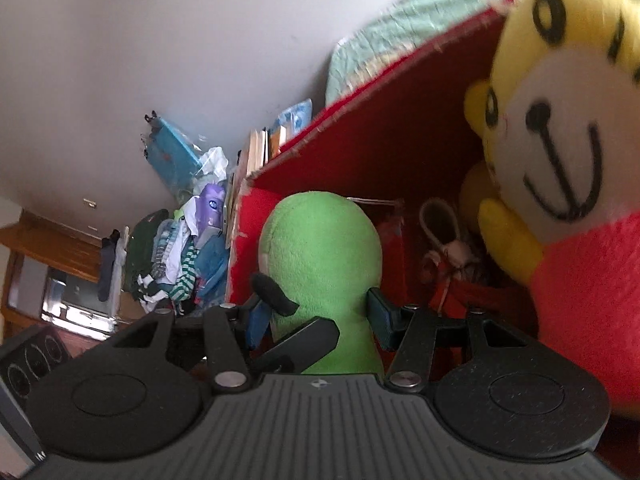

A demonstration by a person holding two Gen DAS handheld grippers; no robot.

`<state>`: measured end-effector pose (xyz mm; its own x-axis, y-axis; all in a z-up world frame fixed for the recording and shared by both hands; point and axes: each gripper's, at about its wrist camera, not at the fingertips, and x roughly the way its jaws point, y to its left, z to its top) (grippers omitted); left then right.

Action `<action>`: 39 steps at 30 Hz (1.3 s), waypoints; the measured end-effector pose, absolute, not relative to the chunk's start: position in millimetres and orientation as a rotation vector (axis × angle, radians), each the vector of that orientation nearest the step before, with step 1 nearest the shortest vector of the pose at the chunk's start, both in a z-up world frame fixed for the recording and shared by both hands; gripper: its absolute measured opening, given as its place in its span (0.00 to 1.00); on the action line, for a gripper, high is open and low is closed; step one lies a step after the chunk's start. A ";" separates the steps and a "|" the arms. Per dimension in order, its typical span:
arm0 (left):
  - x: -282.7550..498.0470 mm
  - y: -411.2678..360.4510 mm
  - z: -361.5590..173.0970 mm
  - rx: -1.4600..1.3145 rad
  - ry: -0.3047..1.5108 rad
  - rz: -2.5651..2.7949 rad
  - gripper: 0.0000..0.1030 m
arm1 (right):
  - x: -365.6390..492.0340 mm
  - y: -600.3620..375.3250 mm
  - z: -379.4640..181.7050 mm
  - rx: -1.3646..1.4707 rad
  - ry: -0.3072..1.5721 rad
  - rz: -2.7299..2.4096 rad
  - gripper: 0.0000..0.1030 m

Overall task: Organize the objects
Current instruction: 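Carry the green plush with the right gripper over the red box, then lower the green plush into the box beside the tiger, open right gripper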

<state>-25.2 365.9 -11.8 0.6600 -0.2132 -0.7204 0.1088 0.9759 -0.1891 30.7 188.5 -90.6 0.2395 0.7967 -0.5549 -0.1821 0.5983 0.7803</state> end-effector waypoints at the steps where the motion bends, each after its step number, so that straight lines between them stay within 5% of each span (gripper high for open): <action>1: -24.4 366.9 -14.4 -0.128 0.836 -0.175 0.68 | 31.5 188.8 -92.6 0.669 1.153 0.737 0.53; 11: -31.2 362.5 -11.5 -0.056 0.837 -0.116 0.71 | 36.5 201.3 -102.7 0.670 1.225 0.763 0.56; 39: -45.5 330.9 5.6 0.080 0.923 0.077 0.76 | -4.4 169.5 -54.7 0.402 0.974 0.513 0.55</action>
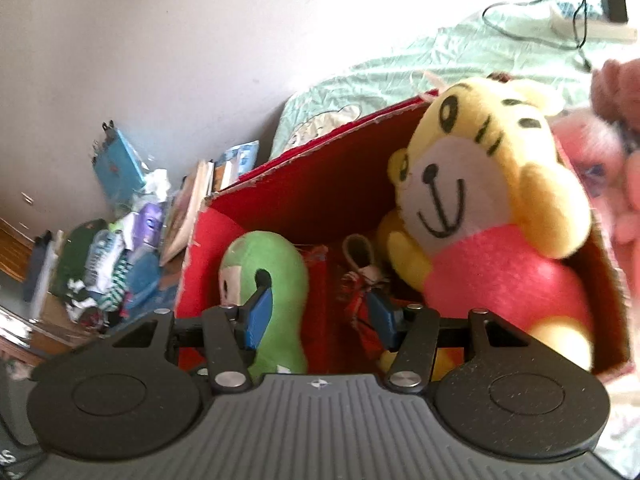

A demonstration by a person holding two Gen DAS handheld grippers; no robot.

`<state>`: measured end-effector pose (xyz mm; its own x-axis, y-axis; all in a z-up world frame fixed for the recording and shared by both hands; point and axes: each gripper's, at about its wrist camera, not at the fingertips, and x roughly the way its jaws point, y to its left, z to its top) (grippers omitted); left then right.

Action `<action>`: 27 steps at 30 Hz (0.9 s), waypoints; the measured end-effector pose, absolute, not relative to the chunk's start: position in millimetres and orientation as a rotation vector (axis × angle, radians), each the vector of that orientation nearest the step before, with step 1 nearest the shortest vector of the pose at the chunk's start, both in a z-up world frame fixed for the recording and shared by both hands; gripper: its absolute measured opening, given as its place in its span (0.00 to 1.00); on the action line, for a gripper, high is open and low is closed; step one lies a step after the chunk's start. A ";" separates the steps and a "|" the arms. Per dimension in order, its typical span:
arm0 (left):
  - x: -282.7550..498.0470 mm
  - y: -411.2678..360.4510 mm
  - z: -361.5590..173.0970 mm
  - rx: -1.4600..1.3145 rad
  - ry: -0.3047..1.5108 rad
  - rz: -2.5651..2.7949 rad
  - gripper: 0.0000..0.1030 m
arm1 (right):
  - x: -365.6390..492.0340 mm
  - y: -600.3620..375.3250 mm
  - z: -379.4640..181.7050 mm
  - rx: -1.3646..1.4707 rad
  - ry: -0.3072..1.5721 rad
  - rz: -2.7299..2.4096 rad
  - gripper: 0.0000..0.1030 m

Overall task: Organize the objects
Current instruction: 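Lower the green plush into the box beside the tiger, open right gripper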

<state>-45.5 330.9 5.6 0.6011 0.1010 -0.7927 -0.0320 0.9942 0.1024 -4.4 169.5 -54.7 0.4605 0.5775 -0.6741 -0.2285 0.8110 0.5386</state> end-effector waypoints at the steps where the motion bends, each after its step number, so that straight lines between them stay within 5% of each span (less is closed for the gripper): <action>1: -47.3 330.0 7.2 0.088 0.921 0.084 0.78 | -7.7 169.0 -53.2 0.388 0.964 0.506 0.55; 27: -80.2 304.8 21.8 0.120 0.931 0.171 0.89 | -54.8 161.5 -27.0 0.186 0.835 0.441 0.55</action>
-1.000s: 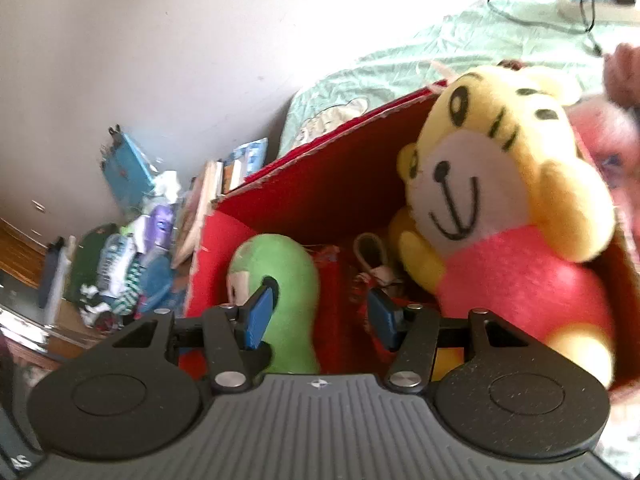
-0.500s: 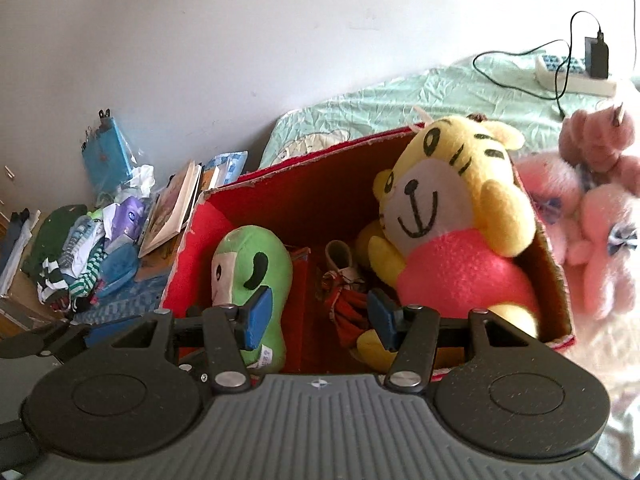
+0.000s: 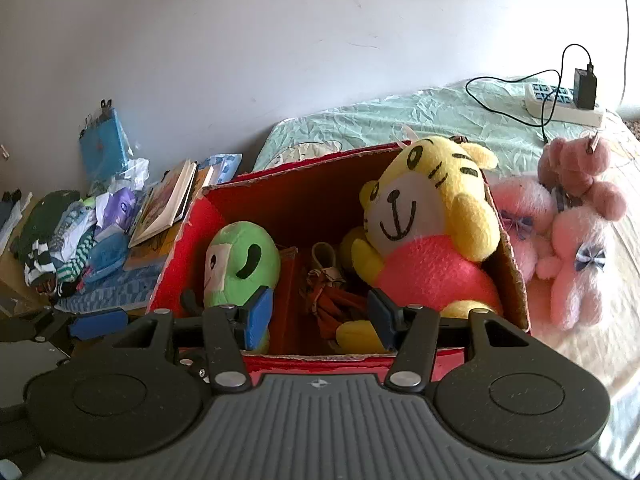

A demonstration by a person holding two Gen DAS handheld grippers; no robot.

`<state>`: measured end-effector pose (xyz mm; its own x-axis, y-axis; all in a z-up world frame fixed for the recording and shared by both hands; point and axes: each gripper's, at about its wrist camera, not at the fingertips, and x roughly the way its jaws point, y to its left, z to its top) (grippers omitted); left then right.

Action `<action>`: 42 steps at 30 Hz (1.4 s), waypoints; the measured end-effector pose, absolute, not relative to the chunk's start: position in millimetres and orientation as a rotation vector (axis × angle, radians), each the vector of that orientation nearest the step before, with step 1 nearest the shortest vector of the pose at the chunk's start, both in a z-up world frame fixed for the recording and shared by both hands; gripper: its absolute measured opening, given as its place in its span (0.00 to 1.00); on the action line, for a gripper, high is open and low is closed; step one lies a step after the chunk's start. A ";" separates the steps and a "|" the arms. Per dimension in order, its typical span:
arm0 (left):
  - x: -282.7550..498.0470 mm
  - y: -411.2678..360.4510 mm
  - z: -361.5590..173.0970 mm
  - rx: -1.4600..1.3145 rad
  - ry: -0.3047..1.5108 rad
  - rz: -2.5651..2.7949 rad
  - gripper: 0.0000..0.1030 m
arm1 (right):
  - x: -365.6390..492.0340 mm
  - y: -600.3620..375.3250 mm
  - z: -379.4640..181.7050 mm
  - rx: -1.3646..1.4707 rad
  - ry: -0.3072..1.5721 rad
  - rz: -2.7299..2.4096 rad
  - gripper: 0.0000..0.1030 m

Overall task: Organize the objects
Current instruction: 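Lower the green plush into the box beside the tiger, open right gripper, then pull the right gripper back up away from the red box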

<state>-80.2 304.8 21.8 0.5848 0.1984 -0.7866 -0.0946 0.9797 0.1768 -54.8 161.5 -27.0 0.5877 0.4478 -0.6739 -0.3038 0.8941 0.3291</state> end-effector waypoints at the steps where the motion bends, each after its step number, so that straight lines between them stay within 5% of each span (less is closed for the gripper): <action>1: -80.7 304.2 22.0 0.118 0.933 0.172 0.89 | -55.0 161.2 -26.4 0.183 0.834 0.444 0.55; 42: -76.7 284.8 -8.7 0.147 1.074 0.136 0.92 | -81.3 142.8 -34.0 0.186 0.871 0.405 0.55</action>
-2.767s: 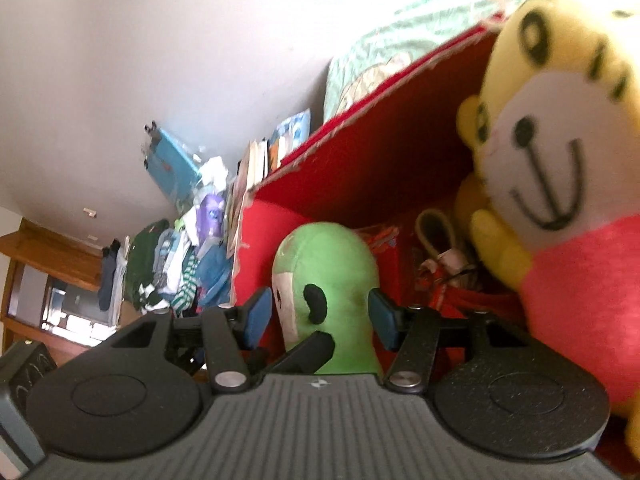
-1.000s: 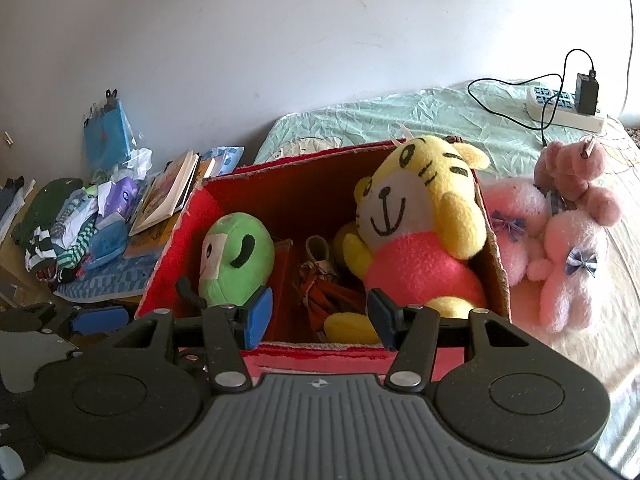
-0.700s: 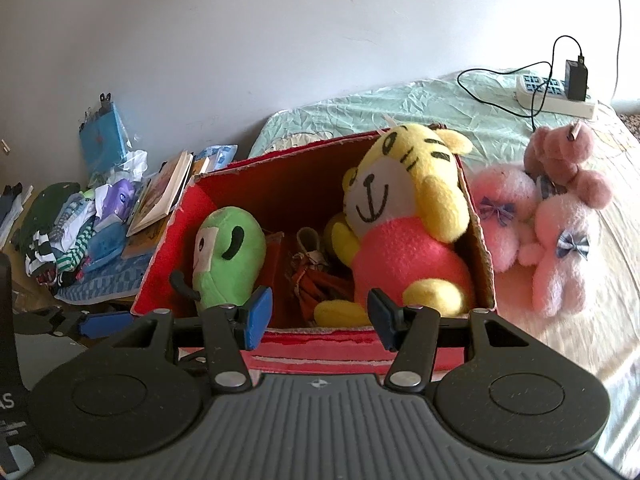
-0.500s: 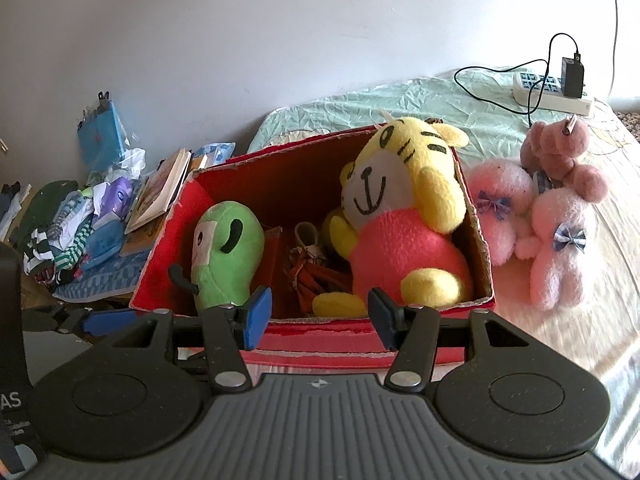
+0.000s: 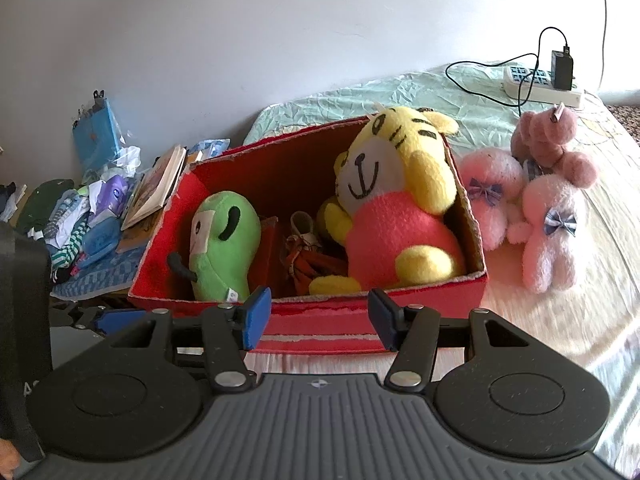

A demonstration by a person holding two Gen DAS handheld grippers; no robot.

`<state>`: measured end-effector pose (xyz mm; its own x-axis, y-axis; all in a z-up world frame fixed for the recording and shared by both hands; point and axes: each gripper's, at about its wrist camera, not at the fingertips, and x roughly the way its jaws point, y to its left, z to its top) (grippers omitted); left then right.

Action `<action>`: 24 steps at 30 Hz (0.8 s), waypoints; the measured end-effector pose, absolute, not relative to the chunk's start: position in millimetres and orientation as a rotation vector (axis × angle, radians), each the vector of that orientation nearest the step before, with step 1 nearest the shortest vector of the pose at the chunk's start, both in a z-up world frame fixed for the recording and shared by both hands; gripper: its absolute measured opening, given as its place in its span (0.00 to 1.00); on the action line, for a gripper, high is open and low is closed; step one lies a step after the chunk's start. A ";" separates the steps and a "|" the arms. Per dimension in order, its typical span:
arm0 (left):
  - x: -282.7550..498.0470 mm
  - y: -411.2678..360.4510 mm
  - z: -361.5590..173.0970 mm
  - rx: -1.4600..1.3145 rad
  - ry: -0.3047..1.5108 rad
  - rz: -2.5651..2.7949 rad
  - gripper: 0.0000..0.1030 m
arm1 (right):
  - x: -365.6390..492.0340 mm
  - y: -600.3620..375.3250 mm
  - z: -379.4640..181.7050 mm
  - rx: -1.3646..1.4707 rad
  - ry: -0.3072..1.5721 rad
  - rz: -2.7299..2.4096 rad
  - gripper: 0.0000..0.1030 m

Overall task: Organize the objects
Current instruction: 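Pull the right gripper back up away from the red box, then move the right gripper past the red box toward the pink bunny plush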

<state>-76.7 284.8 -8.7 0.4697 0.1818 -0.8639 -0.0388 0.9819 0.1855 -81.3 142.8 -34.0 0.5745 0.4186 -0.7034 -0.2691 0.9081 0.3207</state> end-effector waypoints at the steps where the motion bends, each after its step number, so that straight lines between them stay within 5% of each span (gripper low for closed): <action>1: -76.9 284.3 -9.5 0.148 1.077 0.133 0.92 | -81.8 142.4 -35.1 0.186 0.874 0.400 0.55; 24: -78.8 263.3 -34.9 0.185 1.139 0.052 0.93 | -86.6 128.0 -59.6 0.193 0.959 0.321 0.55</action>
